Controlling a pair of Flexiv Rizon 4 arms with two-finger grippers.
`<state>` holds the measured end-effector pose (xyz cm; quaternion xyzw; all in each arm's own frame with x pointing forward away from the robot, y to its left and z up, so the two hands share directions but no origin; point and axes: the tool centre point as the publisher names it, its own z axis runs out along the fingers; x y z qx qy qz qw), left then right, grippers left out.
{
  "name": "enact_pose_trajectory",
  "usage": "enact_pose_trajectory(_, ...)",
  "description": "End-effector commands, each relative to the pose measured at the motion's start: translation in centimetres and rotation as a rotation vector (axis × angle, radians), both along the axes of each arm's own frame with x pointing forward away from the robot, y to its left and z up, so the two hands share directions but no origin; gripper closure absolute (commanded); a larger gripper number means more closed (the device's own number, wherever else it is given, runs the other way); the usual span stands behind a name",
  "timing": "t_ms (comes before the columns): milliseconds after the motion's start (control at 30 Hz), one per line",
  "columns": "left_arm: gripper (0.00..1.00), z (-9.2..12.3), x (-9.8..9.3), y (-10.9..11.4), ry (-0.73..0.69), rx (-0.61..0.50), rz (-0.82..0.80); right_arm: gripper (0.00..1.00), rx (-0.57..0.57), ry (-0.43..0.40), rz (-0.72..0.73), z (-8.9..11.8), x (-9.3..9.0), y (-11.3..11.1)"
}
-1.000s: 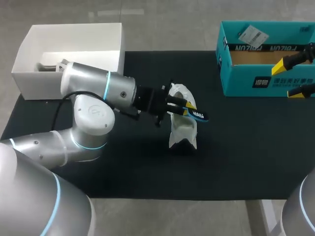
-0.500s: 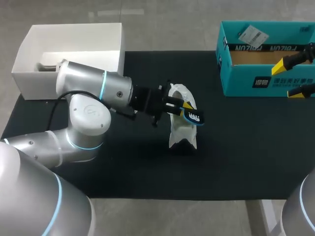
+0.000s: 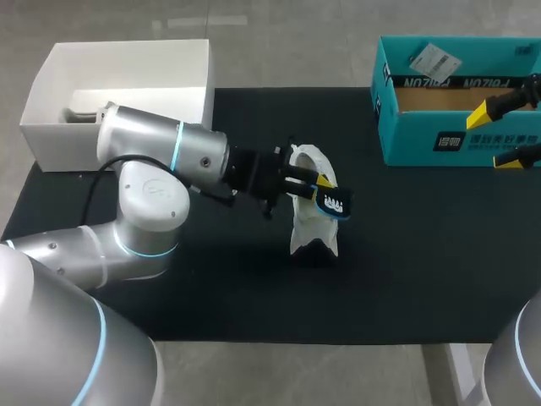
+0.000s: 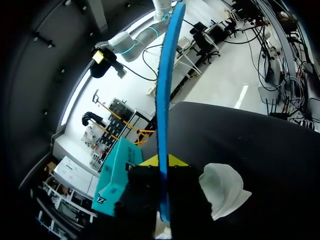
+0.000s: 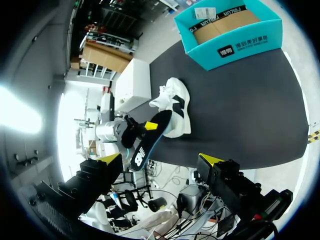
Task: Take the shoe out of the shoebox, open the shoe tongue, remove and reinsert the insole, then place the shoe into the shoebox
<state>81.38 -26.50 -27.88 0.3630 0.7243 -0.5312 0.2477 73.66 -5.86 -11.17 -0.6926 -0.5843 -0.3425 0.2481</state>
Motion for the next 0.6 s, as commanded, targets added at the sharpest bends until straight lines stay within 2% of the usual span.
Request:
enact_pose_trajectory(33,1.0,1.5,-1.4,1.0,-0.026,0.016,-0.008,0.0,-0.002,0.0,-0.002,-0.1,-0.1,0.0)
enact_pose_trajectory(233,1.0,1.8,-2.5,1.5,-0.035,0.043,-0.014,0.0,-0.002,0.0,-0.002,-0.1,-0.1,0.0)
enact_pose_trajectory(400,1.0,-0.1,-2.4,2.2,-0.035,0.035,-0.018,0.0,-0.002,0.0,-0.002,-0.1,-0.1,0.0)
enact_pose_trajectory(600,1.0,-2.3,-2.1,1.3,-0.039,0.016,-0.046,0.0,-0.002,0.0,-0.002,-0.1,-0.1,0.0)
